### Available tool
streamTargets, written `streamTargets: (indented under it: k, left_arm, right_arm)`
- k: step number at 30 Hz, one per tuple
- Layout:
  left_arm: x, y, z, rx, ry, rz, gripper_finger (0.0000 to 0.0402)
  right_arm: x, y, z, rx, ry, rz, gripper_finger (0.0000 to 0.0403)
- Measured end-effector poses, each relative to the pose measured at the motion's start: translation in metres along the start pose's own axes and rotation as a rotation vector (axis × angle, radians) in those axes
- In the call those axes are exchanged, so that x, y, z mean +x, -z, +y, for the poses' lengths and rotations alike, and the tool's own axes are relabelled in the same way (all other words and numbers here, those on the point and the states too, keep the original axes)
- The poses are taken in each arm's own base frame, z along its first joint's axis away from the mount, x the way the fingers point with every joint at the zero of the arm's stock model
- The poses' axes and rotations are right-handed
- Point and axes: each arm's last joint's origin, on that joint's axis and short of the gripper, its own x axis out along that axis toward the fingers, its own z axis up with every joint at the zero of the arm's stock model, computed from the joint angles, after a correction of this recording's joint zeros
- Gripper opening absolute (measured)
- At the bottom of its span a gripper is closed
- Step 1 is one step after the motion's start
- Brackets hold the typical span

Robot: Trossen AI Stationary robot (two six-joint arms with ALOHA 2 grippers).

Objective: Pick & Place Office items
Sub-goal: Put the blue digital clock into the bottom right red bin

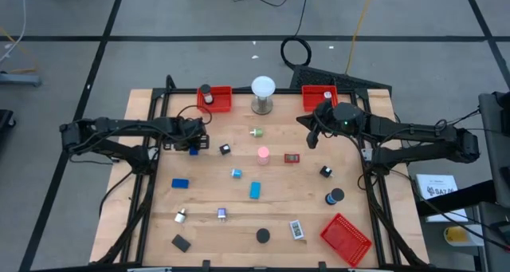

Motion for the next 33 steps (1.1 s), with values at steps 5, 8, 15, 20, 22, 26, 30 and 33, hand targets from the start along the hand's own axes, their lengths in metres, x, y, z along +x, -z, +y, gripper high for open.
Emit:
streamTargets:
  k: [5, 8, 15, 20, 22, 26, 30, 33]
  left_arm:
    - [-0.002, 0.000, 0.000, 0.042, 0.010, 0.003, 0.0114]
    - [-0.008, 0.001, 0.002, 0.079, 0.039, 0.009, 0.0093]
    - [-0.026, 0.003, 0.003, 0.127, 0.147, 0.015, 0.0049]
    - [-0.027, 0.007, 0.005, 0.148, 0.128, 0.024, 0.0065]
    - [-0.027, 0.007, 0.004, 0.154, 0.131, 0.016, 0.0087]
    - [-0.024, 0.007, 0.003, 0.129, 0.087, -0.021, 0.0143]
    - [-0.020, 0.006, 0.001, 0.064, 0.065, -0.040, 0.0203]
    - [-0.013, 0.007, -0.003, 0.054, 0.051, -0.026, 0.0239]
  right_arm:
    - [0.000, 0.000, 0.000, 0.000, -0.001, 0.000, 0.0000]
    - [0.000, 0.000, 0.000, 0.007, -0.001, 0.000, 0.0000]
    - [0.000, 0.000, 0.000, 0.023, -0.001, 0.000, 0.0000]
    - [0.000, 0.000, 0.000, 0.062, -0.002, 0.001, 0.0000]
    - [0.000, 0.000, 0.000, 0.070, -0.003, 0.001, 0.0000]
    - [0.000, 0.000, 0.000, 0.072, -0.003, 0.001, 0.0000]
    - [0.000, 0.000, 0.000, 0.072, -0.003, 0.001, 0.0000]
    - [0.000, 0.000, 0.000, 0.071, -0.003, 0.001, 0.0000]
